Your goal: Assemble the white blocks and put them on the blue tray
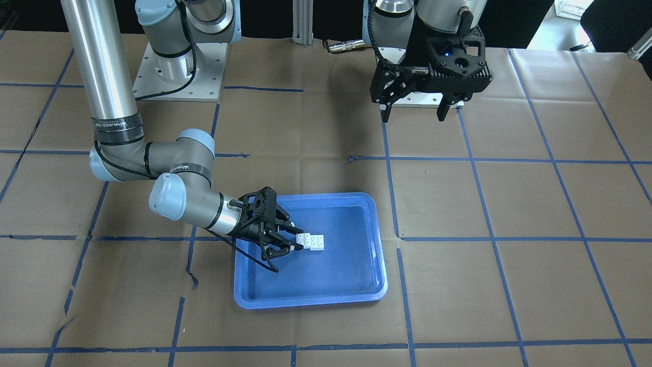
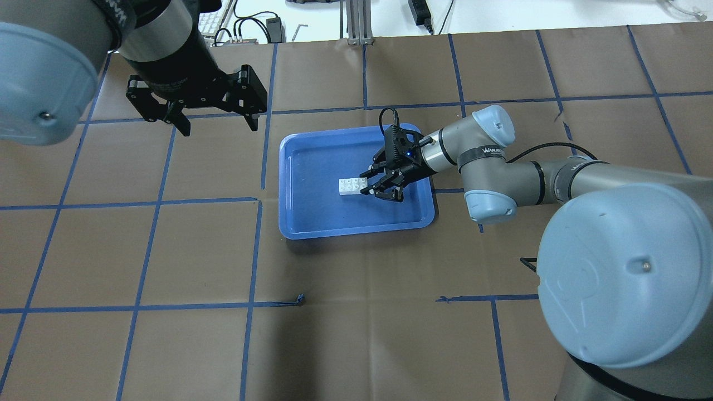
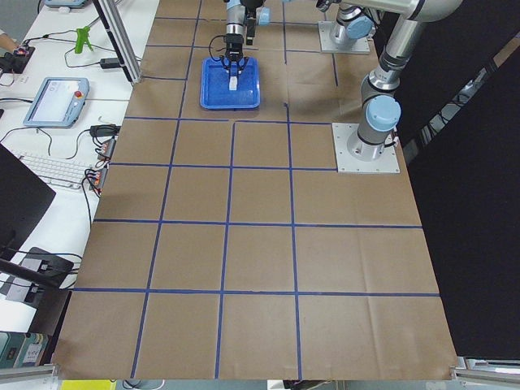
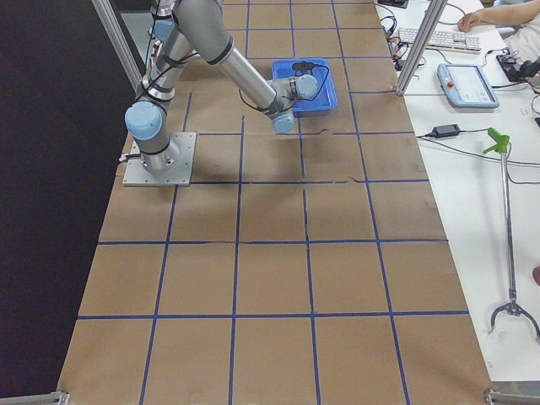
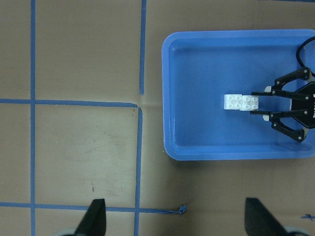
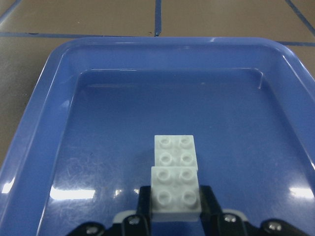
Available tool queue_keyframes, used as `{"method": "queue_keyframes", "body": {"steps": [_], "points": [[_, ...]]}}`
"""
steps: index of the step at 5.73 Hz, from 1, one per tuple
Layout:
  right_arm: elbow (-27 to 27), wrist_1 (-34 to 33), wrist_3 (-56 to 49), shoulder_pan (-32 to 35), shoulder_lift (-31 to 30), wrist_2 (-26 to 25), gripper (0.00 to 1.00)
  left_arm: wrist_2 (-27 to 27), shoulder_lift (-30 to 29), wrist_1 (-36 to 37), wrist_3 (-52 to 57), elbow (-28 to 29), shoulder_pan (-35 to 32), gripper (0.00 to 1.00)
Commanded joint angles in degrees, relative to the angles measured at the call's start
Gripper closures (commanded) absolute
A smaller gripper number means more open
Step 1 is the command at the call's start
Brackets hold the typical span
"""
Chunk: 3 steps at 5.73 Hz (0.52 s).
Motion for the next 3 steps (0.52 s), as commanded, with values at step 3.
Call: {"method": "queue_keyframes", "body": {"steps": [3], "points": [[-0.3,0.1,0.0,0.0,0.4,0.0,0.69,0.0,0.1,0.0,0.0,0.0,-0.1,0.01]]}}
